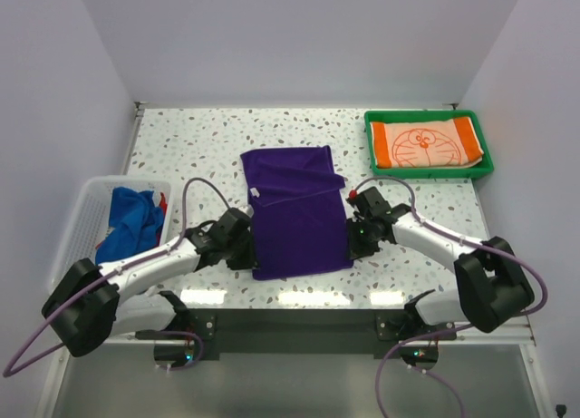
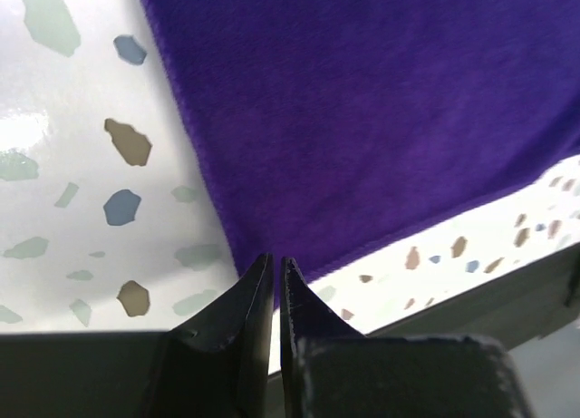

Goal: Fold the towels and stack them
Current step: Fold the towel

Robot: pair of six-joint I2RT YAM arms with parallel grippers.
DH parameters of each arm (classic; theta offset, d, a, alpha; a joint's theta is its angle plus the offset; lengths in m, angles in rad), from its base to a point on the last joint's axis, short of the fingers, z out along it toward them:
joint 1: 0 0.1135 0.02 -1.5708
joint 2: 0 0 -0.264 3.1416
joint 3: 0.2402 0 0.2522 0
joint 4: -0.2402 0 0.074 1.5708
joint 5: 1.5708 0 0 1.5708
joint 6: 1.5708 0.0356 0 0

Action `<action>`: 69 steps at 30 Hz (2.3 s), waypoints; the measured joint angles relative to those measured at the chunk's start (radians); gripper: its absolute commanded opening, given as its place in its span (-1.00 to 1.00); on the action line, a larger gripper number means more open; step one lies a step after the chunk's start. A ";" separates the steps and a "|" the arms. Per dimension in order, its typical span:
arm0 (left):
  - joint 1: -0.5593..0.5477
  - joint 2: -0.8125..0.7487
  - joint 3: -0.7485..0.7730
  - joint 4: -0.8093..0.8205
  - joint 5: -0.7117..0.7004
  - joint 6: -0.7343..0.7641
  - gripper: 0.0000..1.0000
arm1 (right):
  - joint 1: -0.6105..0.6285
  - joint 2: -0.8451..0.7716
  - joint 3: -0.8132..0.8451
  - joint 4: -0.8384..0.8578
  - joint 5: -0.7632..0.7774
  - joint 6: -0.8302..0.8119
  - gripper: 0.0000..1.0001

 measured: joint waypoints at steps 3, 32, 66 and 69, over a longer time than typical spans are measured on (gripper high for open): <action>0.000 0.027 -0.034 0.015 0.002 0.012 -0.77 | 0.000 0.014 -0.012 0.000 0.000 0.007 -0.68; 0.000 -0.098 -0.106 -0.065 -0.012 -0.040 -0.25 | 0.000 -0.075 -0.038 -0.074 0.068 0.076 -0.41; 0.295 0.544 0.492 0.139 -0.127 0.011 -0.29 | -0.266 0.381 0.412 0.303 0.038 0.096 -0.08; 0.295 0.574 0.504 0.128 -0.133 0.011 -0.30 | -0.266 0.401 0.423 0.308 0.025 0.098 -0.09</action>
